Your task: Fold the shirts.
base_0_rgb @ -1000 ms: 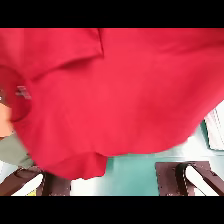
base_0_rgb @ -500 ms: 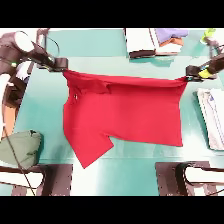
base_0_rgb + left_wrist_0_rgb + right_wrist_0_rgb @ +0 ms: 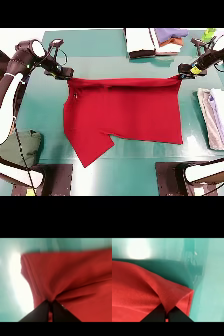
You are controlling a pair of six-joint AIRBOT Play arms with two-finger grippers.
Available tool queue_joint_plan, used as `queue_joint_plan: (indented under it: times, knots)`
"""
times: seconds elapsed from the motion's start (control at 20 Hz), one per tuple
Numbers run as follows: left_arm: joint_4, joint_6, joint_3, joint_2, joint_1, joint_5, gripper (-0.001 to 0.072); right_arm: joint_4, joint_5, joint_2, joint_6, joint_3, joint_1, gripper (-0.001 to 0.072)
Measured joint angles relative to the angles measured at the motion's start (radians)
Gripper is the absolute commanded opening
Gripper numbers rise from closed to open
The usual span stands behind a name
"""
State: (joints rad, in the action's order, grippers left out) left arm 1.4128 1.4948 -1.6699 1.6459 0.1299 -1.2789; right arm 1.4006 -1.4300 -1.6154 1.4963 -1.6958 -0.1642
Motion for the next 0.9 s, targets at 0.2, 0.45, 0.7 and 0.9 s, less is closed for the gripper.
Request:
queue_joint_plan:
  times: [0.2, 0.45, 0.7, 0.9]
  knots:
    - [-0.019, -0.031, 0.061, 0.004, 0.0, -0.058, 0.003, 0.01, 0.006, 0.045, -0.005, 0.131, -0.008, 0.0016]
    - [-0.072, -0.039, 0.184, 0.004, 0.0, -0.012, 0.0029, 0.012, 0.077, 0.083, -0.006, 0.309, 0.004, 0.0017]
    - [-0.09, -0.03, 0.243, 0.003, 0.0, 0.01, 0.0032, 0.008, 0.099, 0.092, -0.006, 0.377, 0.007, 0.0467]
    - [-0.077, 0.003, 0.253, -0.044, 0.0, -0.001, 0.0501, 0.007, 0.07, 0.097, -0.006, 0.334, 0.007, 0.0466]
